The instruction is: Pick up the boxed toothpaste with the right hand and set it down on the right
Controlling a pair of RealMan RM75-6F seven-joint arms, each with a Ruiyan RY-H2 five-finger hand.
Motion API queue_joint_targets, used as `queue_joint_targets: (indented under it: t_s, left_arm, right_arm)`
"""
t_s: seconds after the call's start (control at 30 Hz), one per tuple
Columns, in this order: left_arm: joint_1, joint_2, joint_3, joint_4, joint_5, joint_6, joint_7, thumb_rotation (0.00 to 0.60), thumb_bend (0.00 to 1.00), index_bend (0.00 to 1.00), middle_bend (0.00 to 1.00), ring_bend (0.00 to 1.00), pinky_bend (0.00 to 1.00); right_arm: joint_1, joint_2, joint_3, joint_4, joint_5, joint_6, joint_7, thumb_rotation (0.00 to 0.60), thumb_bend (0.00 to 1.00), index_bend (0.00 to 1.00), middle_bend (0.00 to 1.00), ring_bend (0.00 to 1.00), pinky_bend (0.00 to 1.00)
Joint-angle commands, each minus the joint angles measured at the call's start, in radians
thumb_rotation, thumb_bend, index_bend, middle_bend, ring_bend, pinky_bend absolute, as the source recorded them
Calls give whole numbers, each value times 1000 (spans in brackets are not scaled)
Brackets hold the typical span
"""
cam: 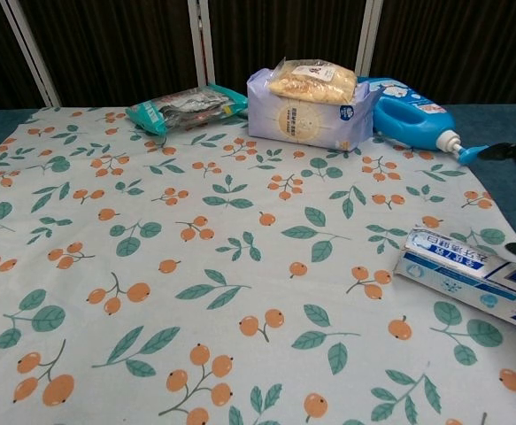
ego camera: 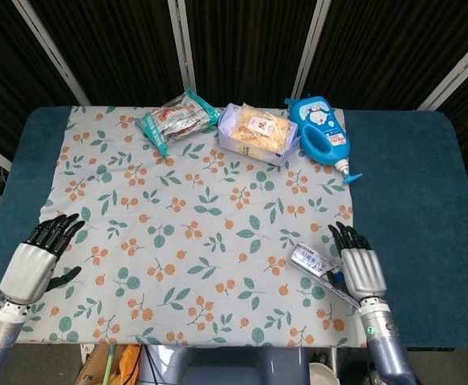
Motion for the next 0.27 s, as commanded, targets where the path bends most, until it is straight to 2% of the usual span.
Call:
queue_joint_targets:
  t_s: [0.03,0.27]
  left_arm:
    - [35,47,7,-81,-62,-35,36,600,97,61,16,58,133]
    - [81,113,15,-194,-114,-46,79,600,79,0,0,0,43]
  right_arm:
    - [-72,125,-49,11,-119,78,77,600,322,0,34,0,141]
    - [-190,214,-129,186,-301,229,182,600,322,0,0,0,91]
